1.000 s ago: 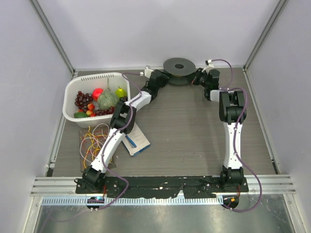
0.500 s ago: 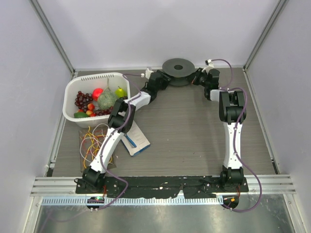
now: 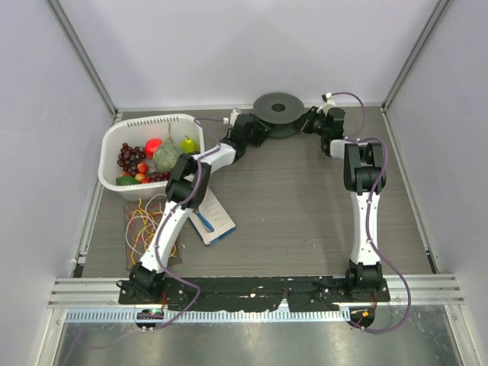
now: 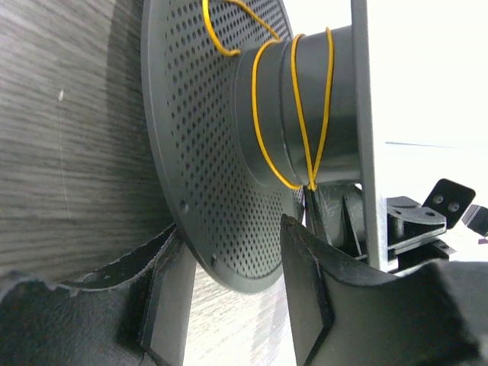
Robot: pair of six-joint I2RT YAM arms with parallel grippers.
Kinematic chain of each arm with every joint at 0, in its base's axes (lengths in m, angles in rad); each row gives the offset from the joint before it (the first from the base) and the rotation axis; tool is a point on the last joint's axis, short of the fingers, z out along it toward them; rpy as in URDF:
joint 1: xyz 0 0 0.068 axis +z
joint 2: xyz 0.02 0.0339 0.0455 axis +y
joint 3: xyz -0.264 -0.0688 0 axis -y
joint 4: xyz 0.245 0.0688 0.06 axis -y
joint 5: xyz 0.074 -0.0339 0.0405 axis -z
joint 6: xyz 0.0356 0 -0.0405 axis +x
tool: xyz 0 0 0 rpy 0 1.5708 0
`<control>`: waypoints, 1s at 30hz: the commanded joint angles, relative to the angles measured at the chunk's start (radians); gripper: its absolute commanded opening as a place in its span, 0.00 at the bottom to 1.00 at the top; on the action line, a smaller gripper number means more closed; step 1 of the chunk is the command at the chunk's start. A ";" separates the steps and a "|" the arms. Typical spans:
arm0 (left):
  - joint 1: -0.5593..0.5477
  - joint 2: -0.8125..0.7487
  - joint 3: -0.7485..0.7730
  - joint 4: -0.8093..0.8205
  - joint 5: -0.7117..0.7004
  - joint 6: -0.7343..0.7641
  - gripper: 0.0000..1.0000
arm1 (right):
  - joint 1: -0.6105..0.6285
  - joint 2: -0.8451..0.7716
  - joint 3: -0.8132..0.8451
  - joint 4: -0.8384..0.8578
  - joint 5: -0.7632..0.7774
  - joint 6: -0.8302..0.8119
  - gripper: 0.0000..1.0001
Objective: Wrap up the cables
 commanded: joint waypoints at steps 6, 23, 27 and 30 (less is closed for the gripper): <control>-0.032 -0.132 -0.119 -0.213 0.081 -0.073 0.52 | 0.002 0.007 0.064 0.024 -0.022 -0.008 0.01; -0.071 -0.334 -0.329 -0.197 0.158 -0.051 0.57 | 0.002 0.001 0.047 -0.020 -0.041 0.032 0.04; -0.074 -0.376 -0.369 -0.187 0.156 -0.033 0.62 | 0.002 -0.022 0.007 -0.071 -0.033 0.054 0.14; -0.074 -0.403 -0.396 -0.172 0.158 -0.022 0.64 | -0.002 -0.036 -0.034 -0.083 -0.032 0.075 0.21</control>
